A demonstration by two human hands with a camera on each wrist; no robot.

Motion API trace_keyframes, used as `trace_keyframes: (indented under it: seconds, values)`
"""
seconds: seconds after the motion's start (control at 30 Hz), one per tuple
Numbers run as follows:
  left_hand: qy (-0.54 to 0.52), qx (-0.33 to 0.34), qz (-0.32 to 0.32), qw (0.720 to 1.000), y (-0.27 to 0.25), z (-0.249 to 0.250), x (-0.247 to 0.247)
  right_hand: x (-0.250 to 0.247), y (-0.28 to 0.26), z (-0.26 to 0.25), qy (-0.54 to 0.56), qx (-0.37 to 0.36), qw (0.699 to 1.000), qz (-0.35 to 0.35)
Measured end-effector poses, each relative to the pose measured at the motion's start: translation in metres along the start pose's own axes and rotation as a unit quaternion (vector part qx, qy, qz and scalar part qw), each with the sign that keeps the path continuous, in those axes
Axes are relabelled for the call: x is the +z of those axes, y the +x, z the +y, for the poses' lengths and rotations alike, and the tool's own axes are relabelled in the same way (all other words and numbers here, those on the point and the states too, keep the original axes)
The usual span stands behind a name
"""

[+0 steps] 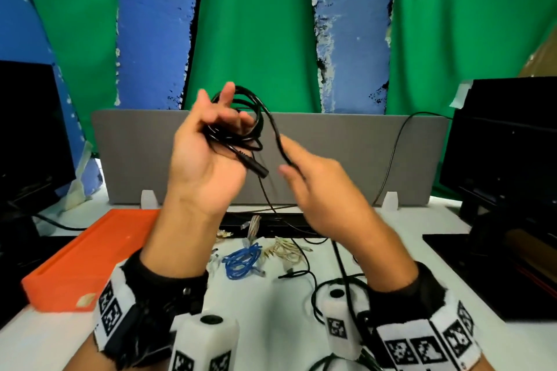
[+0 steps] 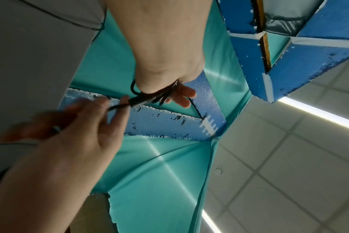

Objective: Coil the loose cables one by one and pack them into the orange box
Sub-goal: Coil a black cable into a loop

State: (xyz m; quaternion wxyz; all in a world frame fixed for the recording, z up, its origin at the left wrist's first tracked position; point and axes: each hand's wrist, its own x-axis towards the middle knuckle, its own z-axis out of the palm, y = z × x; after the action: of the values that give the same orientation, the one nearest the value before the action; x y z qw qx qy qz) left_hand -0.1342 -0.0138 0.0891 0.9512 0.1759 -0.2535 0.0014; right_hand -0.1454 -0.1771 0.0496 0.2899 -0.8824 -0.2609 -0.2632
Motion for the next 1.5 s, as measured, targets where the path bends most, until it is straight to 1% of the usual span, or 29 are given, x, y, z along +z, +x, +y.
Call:
trace_keyframes:
  seconds: [0.03,0.1,0.13,0.17,0.2,0.23,0.3,0.37,0.43,0.47,0.5,0.53,0.63,0.67,0.77,0.87,0.93,1.0,1.07,1.13,1.2,1.27,1.3,1.33,1.37,1.4,1.43,1.47,1.5]
  values:
    - [0.01,0.036,0.004,0.999,-0.001,0.0,0.001,0.004,-0.002,-0.005,0.003,0.028,0.998,-0.064]
    - [0.055,0.093,-0.011,0.994,0.0,0.003,0.001,0.012,-0.008,-0.014,0.002,0.028,0.986,-0.165]
    - [0.113,0.12,-0.022,0.986,0.0,0.005,0.0,0.014,-0.01,-0.018,0.001,0.018,0.98,-0.199]
    - [0.204,0.15,-0.028,0.967,0.001,0.006,-0.001,0.015,-0.012,-0.019,0.0,0.01,0.975,-0.22]
    - [0.318,0.18,-0.031,0.93,0.0,0.007,-0.003,0.014,-0.013,-0.02,-0.005,-0.002,0.974,-0.229]
    - [0.428,0.2,-0.041,0.881,0.0,0.008,-0.005,0.011,-0.012,-0.02,-0.01,-0.015,0.974,-0.227]
    - [0.581,0.182,-0.09,0.789,-0.001,0.011,-0.009,0.0,-0.013,-0.021,-0.02,-0.035,0.978,-0.203]
    - [0.684,0.104,-0.157,0.705,-0.004,0.015,-0.012,-0.012,-0.014,-0.018,-0.028,-0.048,0.984,-0.171]
    - [0.769,-0.007,-0.207,0.605,-0.008,0.022,-0.015,-0.025,-0.014,-0.014,-0.032,-0.056,0.991,-0.121]
    - [0.781,-0.067,-0.234,0.575,-0.01,0.024,-0.016,-0.031,-0.014,-0.012,-0.024,-0.059,0.994,-0.092]
    - [0.769,-0.12,-0.261,0.571,-0.012,0.025,-0.018,-0.036,-0.014,-0.01,-0.006,-0.062,0.996,-0.065]
    - [0.739,-0.16,-0.284,0.589,-0.013,0.024,-0.018,-0.04,-0.015,-0.008,0.017,-0.065,0.997,-0.039]
    - [0.618,-0.226,-0.323,0.68,-0.014,0.025,-0.021,-0.044,-0.017,-0.009,0.044,-0.087,0.995,0.002]
    - [0.585,-0.235,-0.334,0.701,-0.013,0.026,-0.022,-0.044,-0.017,-0.011,0.052,-0.098,0.994,0.001]
    - [0.503,-0.224,-0.342,0.762,-0.01,0.032,-0.027,-0.047,-0.019,-0.013,0.084,-0.104,0.99,-0.037]
    - [0.362,-0.194,-0.304,0.859,-0.004,0.036,-0.031,-0.057,-0.024,-0.01,0.111,-0.068,0.984,-0.119]
    - [0.267,-0.193,-0.263,0.907,0.0,0.038,-0.028,-0.06,-0.026,-0.006,0.126,-0.053,0.978,-0.159]
    - [0.196,-0.195,-0.235,0.932,0.004,0.042,-0.027,-0.062,-0.024,0.0,0.184,-0.031,0.971,-0.152]
    - [0.134,-0.194,-0.225,0.946,0.007,0.048,-0.028,-0.065,-0.02,0.012,0.221,-0.014,0.969,-0.105]
    - [0.093,-0.163,-0.188,0.964,0.009,0.051,-0.028,-0.067,-0.016,0.025,0.195,-0.002,0.98,-0.043]
    - [0.141,-0.097,-0.105,0.98,0.011,0.052,-0.027,-0.066,-0.014,0.037,0.11,0.009,0.993,0.049]
    - [0.222,-0.043,-0.021,0.974,0.011,0.048,-0.025,-0.065,-0.012,0.045,-0.003,-0.005,0.986,0.169]
    - [0.275,-0.02,0.017,0.961,0.011,0.045,-0.025,-0.065,-0.012,0.045,-0.037,-0.024,0.975,0.219]
    - [0.346,0.011,0.057,0.936,0.012,0.041,-0.025,-0.064,-0.012,0.043,-0.058,-0.047,0.965,0.251]
    - [0.433,0.055,0.101,0.894,0.013,0.036,-0.025,-0.064,-0.011,0.039,-0.086,-0.072,0.956,0.271]
    - [0.522,0.103,0.141,0.835,0.014,0.032,-0.026,-0.064,-0.011,0.035,-0.124,-0.091,0.946,0.286]
    - [0.602,0.146,0.173,0.766,0.014,0.03,-0.028,-0.066,-0.011,0.032,-0.157,-0.101,0.937,0.295]
    - [0.666,0.176,0.197,0.698,0.015,0.03,-0.028,-0.068,-0.011,0.029,-0.177,-0.104,0.931,0.302]
    - [0.712,0.19,0.211,0.642,0.015,0.029,-0.028,-0.069,-0.012,0.025,-0.183,-0.102,0.929,0.305]
